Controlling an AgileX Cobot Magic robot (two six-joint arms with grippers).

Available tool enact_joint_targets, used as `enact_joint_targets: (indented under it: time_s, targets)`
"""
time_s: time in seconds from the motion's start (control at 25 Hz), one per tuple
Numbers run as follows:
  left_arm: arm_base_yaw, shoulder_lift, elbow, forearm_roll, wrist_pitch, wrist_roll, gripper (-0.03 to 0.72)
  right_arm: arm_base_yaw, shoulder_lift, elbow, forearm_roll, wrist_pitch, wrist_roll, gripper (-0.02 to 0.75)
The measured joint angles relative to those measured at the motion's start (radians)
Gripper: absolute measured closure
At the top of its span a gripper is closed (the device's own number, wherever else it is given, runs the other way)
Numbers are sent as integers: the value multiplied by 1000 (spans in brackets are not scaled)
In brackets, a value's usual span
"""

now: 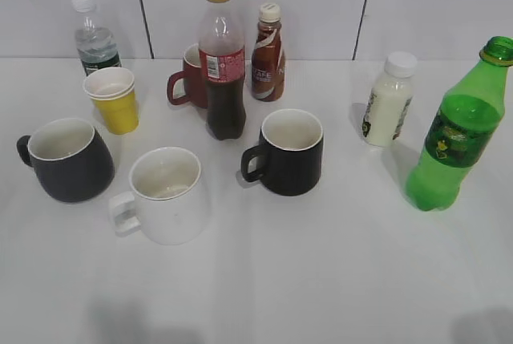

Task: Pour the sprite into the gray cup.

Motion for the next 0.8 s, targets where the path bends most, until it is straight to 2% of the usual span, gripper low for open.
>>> enact_joint_targets:
  time_s: [0.16,0.48,0.8]
  targets:
    - [0,-35,0,0,-2,0,447,-20,0,0,0,-1,0,173]
    - [1,-92,0,-1,-4,0,447,-118,-69,0,1,-5,1,173]
    - [1,-92,0,0,-4,0,449,-126,-70,0,3,-5,2,173]
